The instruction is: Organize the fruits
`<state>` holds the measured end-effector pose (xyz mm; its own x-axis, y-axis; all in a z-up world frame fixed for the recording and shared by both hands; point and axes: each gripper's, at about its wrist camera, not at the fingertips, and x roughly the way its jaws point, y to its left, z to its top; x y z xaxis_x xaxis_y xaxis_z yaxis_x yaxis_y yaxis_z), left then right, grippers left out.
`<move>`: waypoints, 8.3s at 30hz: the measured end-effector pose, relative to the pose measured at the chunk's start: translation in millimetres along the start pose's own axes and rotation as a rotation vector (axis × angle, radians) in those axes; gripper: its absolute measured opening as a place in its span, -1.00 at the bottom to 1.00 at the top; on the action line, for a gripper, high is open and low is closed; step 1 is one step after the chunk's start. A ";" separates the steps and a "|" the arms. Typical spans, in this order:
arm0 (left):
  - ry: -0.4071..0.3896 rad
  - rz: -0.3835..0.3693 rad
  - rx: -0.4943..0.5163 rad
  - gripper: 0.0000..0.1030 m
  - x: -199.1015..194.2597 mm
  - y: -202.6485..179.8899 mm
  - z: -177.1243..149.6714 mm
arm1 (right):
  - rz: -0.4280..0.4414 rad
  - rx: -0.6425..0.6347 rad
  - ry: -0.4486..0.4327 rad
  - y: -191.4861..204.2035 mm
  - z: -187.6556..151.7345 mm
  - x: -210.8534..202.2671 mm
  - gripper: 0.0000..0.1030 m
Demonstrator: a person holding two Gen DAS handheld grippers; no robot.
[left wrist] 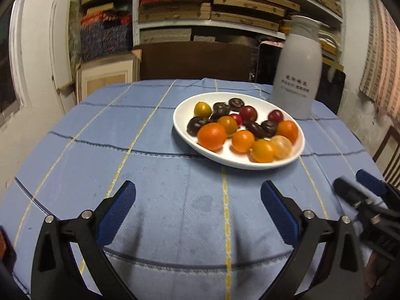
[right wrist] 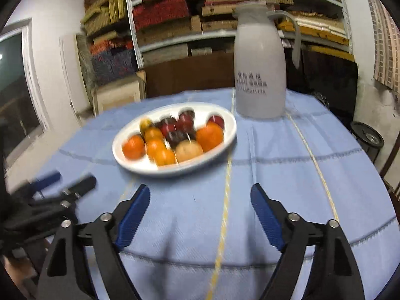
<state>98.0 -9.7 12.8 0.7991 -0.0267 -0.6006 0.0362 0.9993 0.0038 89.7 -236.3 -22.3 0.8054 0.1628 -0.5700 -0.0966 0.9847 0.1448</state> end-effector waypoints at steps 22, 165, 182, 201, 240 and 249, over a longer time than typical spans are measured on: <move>-0.080 0.071 0.139 0.91 -30.0 -27.2 4.5 | -0.008 0.046 0.093 -3.6 -6.5 13.6 0.91; 0.063 -0.049 0.040 0.91 -8.7 -12.9 3.4 | -0.012 0.073 0.116 -7.0 -10.1 14.2 0.91; 0.068 -0.051 0.038 0.91 -7.1 -12.7 3.9 | -0.013 0.073 0.118 -7.1 -10.0 14.2 0.91; 0.074 -0.051 0.037 0.91 -5.6 -13.4 2.1 | -0.013 0.073 0.119 -7.1 -9.5 14.4 0.91; 0.019 -0.058 0.042 0.91 -14.8 -16.3 0.6 | -0.003 0.071 0.121 -6.7 -11.8 11.8 0.91; 0.082 -0.042 0.019 0.91 -4.9 -10.2 4.7 | -0.007 0.074 0.123 -5.9 -11.1 11.5 0.91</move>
<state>96.6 -20.0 19.5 0.7451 -0.0652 -0.6638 0.0804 0.9967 -0.0077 93.1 -239.6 -38.6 0.7280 0.1668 -0.6650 -0.0441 0.9793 0.1974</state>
